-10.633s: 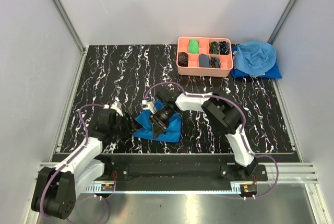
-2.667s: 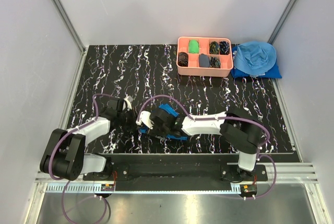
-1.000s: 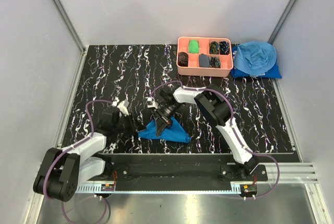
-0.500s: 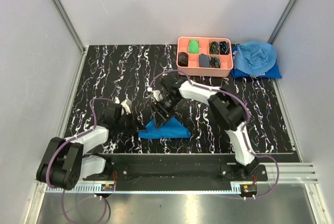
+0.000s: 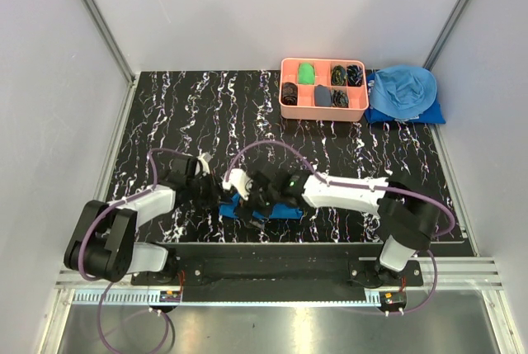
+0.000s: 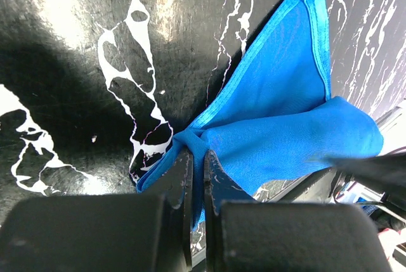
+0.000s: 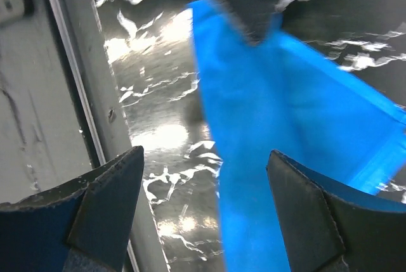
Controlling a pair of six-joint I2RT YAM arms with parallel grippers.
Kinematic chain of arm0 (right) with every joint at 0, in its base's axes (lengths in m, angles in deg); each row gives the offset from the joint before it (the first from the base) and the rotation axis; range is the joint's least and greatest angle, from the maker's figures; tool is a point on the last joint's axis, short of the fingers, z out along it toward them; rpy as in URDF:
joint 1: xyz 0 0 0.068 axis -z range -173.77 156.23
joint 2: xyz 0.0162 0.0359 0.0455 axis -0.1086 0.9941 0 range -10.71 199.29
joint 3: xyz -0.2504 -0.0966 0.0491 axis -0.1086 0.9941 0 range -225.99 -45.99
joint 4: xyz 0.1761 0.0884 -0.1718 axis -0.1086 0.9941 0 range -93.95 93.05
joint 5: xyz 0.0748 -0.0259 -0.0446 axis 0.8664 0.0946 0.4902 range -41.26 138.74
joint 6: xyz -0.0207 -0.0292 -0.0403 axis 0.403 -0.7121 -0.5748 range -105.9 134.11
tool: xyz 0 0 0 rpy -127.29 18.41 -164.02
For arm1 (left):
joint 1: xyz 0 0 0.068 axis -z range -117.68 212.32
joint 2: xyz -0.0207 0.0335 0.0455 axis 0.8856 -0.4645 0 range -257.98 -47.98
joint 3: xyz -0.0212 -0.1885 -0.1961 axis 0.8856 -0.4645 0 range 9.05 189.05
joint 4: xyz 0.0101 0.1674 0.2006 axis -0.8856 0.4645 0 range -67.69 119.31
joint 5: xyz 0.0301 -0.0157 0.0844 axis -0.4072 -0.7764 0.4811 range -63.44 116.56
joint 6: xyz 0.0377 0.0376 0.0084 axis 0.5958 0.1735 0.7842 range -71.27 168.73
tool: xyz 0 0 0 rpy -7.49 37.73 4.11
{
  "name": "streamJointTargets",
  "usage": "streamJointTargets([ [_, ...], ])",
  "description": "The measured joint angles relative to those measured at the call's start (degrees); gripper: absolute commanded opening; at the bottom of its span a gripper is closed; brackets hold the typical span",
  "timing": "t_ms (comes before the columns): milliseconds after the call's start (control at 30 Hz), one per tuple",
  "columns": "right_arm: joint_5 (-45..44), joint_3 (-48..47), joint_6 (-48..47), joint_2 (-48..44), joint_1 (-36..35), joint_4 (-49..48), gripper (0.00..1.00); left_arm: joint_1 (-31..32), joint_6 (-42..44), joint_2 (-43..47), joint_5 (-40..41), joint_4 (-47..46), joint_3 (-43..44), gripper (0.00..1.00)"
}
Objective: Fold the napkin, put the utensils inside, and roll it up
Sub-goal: Roll the napkin with the utensil
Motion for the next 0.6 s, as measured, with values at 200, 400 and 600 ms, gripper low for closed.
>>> streamJointTargets([
  [200, -8.3, 2.4, -2.8, 0.9, -3.8, -3.0, 0.86, 0.0, 1.1, -1.5, -0.1, 2.6, 2.2, 0.0],
  [400, -11.9, 2.4, -4.8, 5.0, -3.5, -5.0, 0.76, 0.0, 1.8, -1.6, 0.0, 4.1, 2.8, 0.0],
  [600, -11.8, 2.4, -4.9, 7.5, -3.5, -5.4, 0.62, 0.0, 2.1, -1.6, 0.0, 4.8, 3.1, 0.13],
])
